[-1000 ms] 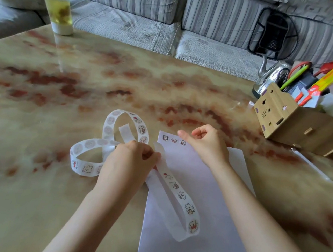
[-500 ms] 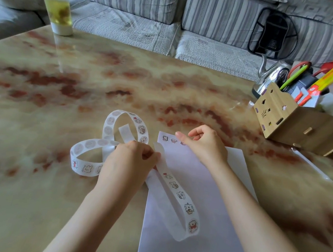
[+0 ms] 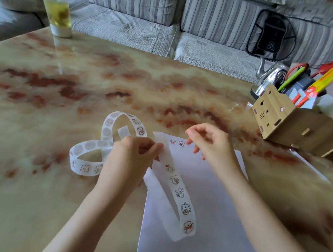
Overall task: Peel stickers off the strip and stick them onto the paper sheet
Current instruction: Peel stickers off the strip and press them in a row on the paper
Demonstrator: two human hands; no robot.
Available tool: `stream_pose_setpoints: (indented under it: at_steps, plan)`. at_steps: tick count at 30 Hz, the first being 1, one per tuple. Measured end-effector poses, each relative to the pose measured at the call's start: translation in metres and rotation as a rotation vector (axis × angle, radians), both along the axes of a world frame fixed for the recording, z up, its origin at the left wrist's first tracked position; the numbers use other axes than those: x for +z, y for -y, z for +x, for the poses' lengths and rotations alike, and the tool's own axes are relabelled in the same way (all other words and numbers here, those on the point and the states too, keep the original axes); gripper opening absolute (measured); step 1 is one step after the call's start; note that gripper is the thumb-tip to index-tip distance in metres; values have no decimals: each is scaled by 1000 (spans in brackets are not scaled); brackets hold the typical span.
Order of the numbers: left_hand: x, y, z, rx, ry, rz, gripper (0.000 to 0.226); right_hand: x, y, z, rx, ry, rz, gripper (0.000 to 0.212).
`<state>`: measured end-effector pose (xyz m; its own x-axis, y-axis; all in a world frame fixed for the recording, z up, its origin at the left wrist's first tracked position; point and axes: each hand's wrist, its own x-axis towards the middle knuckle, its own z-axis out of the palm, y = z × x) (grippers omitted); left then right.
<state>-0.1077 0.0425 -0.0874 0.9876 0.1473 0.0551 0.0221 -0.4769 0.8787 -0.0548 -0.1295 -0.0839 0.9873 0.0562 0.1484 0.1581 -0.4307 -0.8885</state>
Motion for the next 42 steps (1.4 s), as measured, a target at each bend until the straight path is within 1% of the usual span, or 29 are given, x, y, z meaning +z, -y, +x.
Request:
stream_pose_setpoints:
  at_steps: [2,5,8,13,16,18,19,21,24,31,37,42]
  plan:
    - [4,0,0,12,41,-54,28,11,-4,-21,145,-65,8,11]
    - [7,-1,-1,43,93,-89,31,22,-4,-43,216,-118,41,8]
    - [9,-1,-2,57,115,-108,32,27,-3,-52,213,-141,83,11]
    - [14,1,-5,25,108,-161,32,26,-9,-56,198,-107,124,10]
    - [16,1,-6,4,40,-315,42,24,-9,-57,162,-67,152,9]
    - [19,1,-7,-29,-26,-401,44,23,-8,-57,128,-40,184,7]
    - [20,1,-8,-47,-49,-404,43,22,-8,-57,110,-22,196,8]
    - [22,2,-10,-84,-67,-352,33,20,-8,-58,81,16,195,10]
    - [23,3,-12,-114,-64,-307,24,17,-9,-59,80,65,142,11]
    - [22,4,-12,-121,-40,-290,19,14,-9,-59,73,131,49,10]
    - [20,4,-10,-134,-44,-262,20,14,-4,-57,87,87,32,5]
    - [20,8,-11,-128,-50,-266,20,11,-4,-59,57,187,-64,4]
